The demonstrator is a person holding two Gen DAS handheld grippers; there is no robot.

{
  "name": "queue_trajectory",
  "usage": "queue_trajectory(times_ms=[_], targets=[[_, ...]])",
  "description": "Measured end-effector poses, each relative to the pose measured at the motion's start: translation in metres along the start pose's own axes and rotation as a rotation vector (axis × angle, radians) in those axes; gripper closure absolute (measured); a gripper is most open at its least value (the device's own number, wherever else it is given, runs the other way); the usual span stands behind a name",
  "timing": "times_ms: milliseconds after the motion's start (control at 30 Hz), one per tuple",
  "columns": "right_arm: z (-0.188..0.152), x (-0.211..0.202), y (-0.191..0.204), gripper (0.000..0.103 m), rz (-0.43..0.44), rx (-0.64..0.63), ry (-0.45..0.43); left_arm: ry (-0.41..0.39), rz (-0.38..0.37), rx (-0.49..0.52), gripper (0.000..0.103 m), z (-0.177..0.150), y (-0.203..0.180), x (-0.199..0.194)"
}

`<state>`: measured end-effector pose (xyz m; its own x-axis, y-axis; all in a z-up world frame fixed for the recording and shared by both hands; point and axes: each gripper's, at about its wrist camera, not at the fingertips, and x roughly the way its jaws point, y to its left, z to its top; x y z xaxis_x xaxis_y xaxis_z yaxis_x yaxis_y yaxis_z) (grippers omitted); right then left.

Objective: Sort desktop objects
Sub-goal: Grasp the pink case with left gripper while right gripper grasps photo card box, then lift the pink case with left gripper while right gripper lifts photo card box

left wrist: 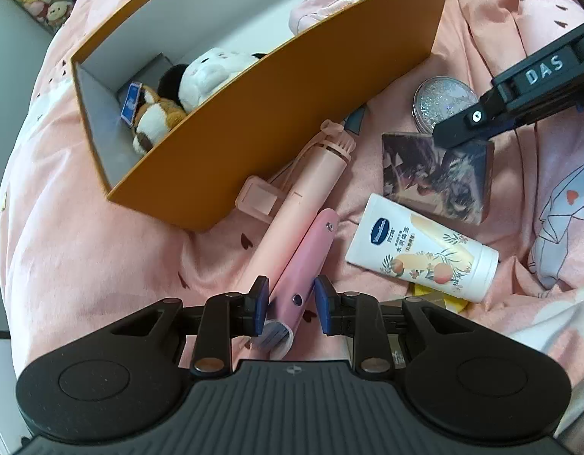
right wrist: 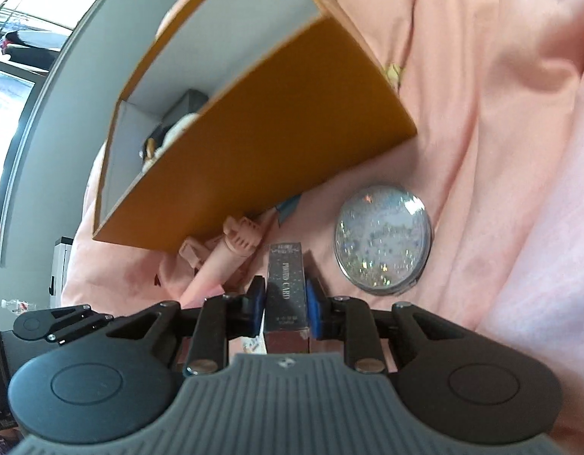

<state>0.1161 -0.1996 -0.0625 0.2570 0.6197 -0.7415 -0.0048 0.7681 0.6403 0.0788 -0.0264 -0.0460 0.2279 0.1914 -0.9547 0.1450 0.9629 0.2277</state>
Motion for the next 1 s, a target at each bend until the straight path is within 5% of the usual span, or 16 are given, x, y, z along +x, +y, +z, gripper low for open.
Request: queue_trajectory(times_ms=[267, 500, 667, 1000], targets=[[-0.002, 0.015, 0.0, 0.074, -0.005, 0.004, 0.031, 0.021, 0.009, 0.096, 0.072, 0.01, -0.013, 0.017], [0.002, 0.018, 0.01, 0.07, -0.053, -0.115, 0.103, 0.061, -0.034, 0.193, 0.072, 0.03, -0.025, 0.03], [0.012, 0.025, 0.025, 0.07, -0.127, -0.281, 0.146, 0.077, -0.072, 0.209, 0.073, 0.044, -0.027, 0.034], [0.013, 0.036, 0.017, 0.072, -0.068, -0.323, 0.305, 0.15, -0.144, 0.129, 0.076, 0.035, 0.002, 0.028]])
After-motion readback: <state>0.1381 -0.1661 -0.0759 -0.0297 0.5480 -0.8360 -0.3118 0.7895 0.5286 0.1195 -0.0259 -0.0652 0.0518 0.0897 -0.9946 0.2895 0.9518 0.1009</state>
